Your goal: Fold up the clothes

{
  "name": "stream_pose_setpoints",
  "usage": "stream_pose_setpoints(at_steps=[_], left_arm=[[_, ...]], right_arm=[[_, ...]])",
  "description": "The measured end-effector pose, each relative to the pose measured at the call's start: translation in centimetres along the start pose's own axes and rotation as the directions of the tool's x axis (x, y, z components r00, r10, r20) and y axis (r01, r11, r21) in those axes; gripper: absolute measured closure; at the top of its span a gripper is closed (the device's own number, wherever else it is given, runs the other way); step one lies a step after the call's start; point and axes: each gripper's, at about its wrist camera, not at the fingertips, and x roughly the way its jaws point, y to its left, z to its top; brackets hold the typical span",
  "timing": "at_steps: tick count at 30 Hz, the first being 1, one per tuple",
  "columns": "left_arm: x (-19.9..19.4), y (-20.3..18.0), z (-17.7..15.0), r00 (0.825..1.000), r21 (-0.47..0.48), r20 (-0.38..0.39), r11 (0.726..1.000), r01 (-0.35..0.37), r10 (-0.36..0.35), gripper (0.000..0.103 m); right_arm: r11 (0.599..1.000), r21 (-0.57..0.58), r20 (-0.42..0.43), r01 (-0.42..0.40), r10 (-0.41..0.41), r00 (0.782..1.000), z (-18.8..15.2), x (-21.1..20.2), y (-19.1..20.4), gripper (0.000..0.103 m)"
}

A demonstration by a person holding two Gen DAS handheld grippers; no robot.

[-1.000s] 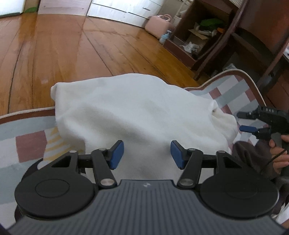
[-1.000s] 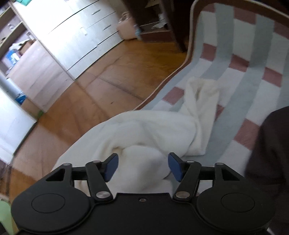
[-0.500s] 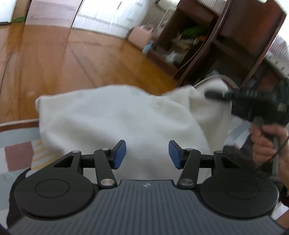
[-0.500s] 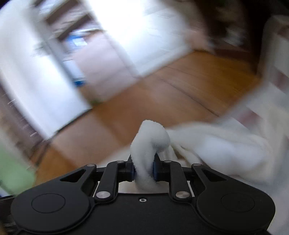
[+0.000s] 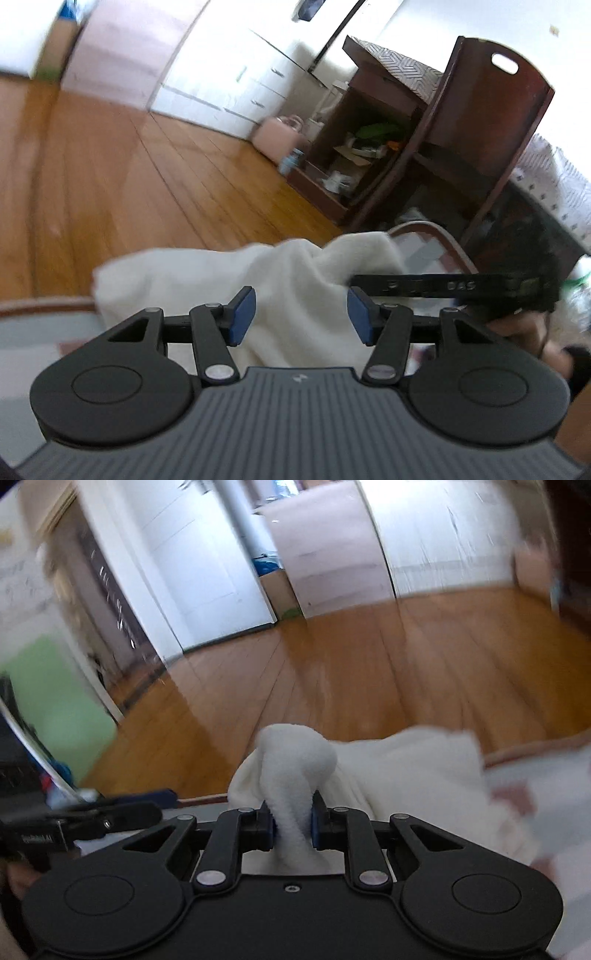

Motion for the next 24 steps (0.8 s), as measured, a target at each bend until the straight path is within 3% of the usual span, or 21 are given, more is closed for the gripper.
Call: stream_pose_setpoints(at_steps=[3,4,7,11,16,18,21,24], left_arm=[[1.5,1.0,-0.4,0.998,-0.115,-0.035,0.992,0.053,-0.058,0.048],[2.0,1.5,-0.5,0.997,-0.148,-0.044,0.988,0.050,-0.057,0.048],[1.7,2.8,-0.7,0.999,-0.198,-0.034,0.980,0.007,-0.014,0.048],[1.1,3.8,-0.7,0.999,-0.206,-0.040,0.978,-0.018,0.010,0.041],[4.2,1.8,-1.4,0.981,-0.103,-0.189,0.994,0.031,-0.050,0.027],[5.6,0.2,-2.0,0.969,0.006,-0.249,1.000,0.001,0.000,0.025],[7.3,-1.5,-2.7,0.957,0.159,-0.268,0.985,-0.067,0.109,0.026],[8.0,-2.5,-2.3,0.960,0.195,-0.254,0.978,-0.072,0.121,0.078]], right_arm=[[0.995,-0.013,-0.030,-0.096,0.095,0.995,-0.7,-0.3,1.1,0.082],[0.988,-0.044,-0.076,-0.147,0.144,0.987,-1.3,-0.1,1.8,0.082],[0.962,-0.204,-0.193,-0.183,0.144,0.971,-3.6,1.0,4.1,0.082],[0.937,-0.236,-0.291,-0.258,0.185,0.939,-5.9,2.2,5.3,0.082],[0.912,-0.210,-0.382,-0.354,0.257,0.888,-7.5,3.2,6.3,0.081],[0.900,-0.215,-0.407,-0.380,0.271,0.872,-7.6,3.7,6.6,0.081],[0.883,-0.239,-0.436,-0.403,0.273,0.857,-7.9,4.2,7.2,0.081],[0.892,-0.234,-0.441,-0.388,0.258,0.860,-8.2,4.3,7.0,0.075]])
